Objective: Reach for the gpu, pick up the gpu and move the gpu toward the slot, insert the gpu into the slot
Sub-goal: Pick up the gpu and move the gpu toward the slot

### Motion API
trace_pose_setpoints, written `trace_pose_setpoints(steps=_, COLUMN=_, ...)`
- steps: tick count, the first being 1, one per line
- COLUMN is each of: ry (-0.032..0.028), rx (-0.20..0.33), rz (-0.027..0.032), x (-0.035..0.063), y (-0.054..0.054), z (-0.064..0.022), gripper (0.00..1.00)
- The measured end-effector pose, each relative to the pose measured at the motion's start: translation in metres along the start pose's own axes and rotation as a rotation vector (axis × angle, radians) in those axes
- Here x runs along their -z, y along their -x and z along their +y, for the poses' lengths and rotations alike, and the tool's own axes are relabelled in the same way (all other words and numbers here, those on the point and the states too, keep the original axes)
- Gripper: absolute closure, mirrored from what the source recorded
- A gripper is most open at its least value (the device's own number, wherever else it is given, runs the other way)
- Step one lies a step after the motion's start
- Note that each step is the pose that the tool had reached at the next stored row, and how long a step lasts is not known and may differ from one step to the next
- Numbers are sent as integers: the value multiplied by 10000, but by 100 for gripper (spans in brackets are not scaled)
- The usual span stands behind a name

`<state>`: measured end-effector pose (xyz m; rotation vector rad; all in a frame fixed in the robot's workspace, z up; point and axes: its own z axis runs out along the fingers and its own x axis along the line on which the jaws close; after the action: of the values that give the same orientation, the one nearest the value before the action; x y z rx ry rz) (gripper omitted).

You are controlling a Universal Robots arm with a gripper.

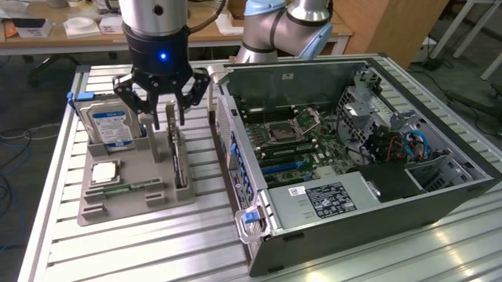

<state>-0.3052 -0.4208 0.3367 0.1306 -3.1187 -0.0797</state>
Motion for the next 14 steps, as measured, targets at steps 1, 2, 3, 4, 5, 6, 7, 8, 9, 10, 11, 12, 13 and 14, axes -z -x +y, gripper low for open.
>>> trace_pose_setpoints(steps=1, ry=-1, rx=-84, rz=-8, x=-15, y=-1, z=-4, gripper=53)
trace_pose_setpoints(steps=2, ry=0, rx=-168, rz=-16, x=-29, y=-1, z=-7, gripper=53)
trace_pose_setpoints(steps=3, ry=1, rx=-251, rz=-25, x=-43, y=0, z=-10, gripper=53)
trace_pose_setpoints(steps=4, ry=2, rx=-337, rz=-34, x=-56, y=0, z=-12, gripper=53)
trace_pose_setpoints(steps=5, ry=4, rx=-410, rz=-42, x=-68, y=0, z=-13, gripper=53)
trace_pose_setpoints(steps=6, ry=4, rx=-458, rz=-47, x=-80, y=1, z=-13, gripper=53)
trace_pose_setpoints(steps=7, ry=5, rx=-483, rz=-50, x=-93, y=1, z=-14, gripper=53)
trace_pose_setpoints(steps=8, ry=4, rx=-493, rz=-53, x=-110, y=1, z=-15, gripper=53)
trace_pose_setpoints(steps=9, ry=5, rx=-498, rz=-55, x=-128, y=2, z=-16, gripper=53)
trace_pose_setpoints(steps=10, ry=5, rx=-501, rz=-57, x=-146, y=2, z=-17, gripper=53)
trace_pose_setpoints(steps=11, ry=5, rx=-505, rz=-58, x=-164, y=3, z=-18, gripper=53)
trace_pose_setpoints(steps=12, ry=4, rx=-509, rz=-59, x=-181, y=3, z=-19, gripper=53)
trace_pose_setpoints(steps=13, ry=4, rx=-513, rz=-60, x=-199, y=3, z=-20, gripper=53)
trace_pose_setpoints(steps=14, ry=4, rx=-517, rz=-62, x=-217, y=3, z=-21, gripper=53)
